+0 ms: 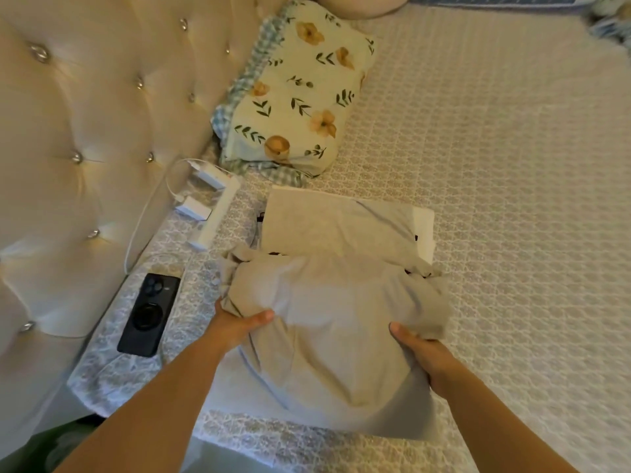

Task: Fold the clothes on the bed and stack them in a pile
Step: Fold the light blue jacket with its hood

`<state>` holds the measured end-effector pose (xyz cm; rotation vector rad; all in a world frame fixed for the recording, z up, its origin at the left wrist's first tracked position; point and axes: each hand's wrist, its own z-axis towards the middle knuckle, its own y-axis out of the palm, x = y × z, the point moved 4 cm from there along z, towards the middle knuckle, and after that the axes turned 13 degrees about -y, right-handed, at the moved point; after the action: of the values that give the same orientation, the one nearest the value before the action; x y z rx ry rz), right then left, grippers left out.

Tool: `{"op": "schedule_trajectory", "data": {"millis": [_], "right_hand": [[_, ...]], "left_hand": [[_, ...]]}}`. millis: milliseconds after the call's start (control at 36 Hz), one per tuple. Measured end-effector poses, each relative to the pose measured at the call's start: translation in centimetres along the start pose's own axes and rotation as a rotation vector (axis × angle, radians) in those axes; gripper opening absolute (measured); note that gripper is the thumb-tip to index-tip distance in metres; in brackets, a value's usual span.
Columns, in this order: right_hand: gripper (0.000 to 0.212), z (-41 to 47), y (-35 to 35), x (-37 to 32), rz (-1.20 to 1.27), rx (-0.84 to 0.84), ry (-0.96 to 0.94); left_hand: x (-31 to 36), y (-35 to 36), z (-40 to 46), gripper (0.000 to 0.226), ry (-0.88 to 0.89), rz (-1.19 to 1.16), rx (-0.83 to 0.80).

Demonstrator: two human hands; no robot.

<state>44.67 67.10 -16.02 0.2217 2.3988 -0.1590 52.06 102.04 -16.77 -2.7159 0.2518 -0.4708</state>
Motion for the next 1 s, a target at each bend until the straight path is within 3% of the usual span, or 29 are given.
{"op": "schedule_trajectory", "data": {"millis": [111, 194, 306, 444, 583, 667, 806, 861, 917, 1000], "right_hand": [[0.089, 1.0, 0.1, 0.7, -0.024, 0.06, -0.011], [0.068, 1.1, 0.6, 0.6, -0.022, 0.072, -0.044], [0.064, 0.9, 0.6, 0.6, 0.029, 0.143, -0.097], [0.051, -0.2, 0.3, -0.6, 0.069, 0.111, -0.093], [0.045, -2.0, 1.1, -2.1, 0.04, 0.124, -0.233], [0.052, -3.3, 1.9, -2.2, -0.026, 0.231, -0.352], [0.04, -5.1, 4.1, -1.6, -0.292, 0.297, -0.533], [0.045, -4.9, 4.0, -1.3, -0.375, 0.33, -0.573], [0.061, -4.1, 3.4, -0.9, -0.392, 0.353, -0.564], [0.076, -2.9, 3.2, -0.5, -0.381, 0.302, -0.493]], "left_hand": [[0.2, 0.2, 0.7, 0.136, -0.031, -0.008, -0.096], [0.6, 0.0, 0.6, 0.144, -0.02, 0.026, -0.134], [0.8, -0.3, 0.3, 0.123, -0.021, 0.072, -0.096], [0.5, 0.0, 0.0, 0.084, -0.039, 0.09, -0.069], [0.6, -0.2, -1.1, 0.075, -0.077, 0.092, -0.113], [0.5, 0.5, -2.6, 0.077, 0.002, 0.134, 0.009], [-1.8, 2.2, -4.0, 0.037, 0.223, 0.223, 0.232], [-2.0, 2.6, -3.7, 0.044, 0.346, 0.316, 0.306], [-1.8, 2.9, -3.7, 0.056, 0.42, 0.291, 0.267], [-1.1, 2.8, -4.0, 0.072, 0.334, 0.262, 0.117]]}}
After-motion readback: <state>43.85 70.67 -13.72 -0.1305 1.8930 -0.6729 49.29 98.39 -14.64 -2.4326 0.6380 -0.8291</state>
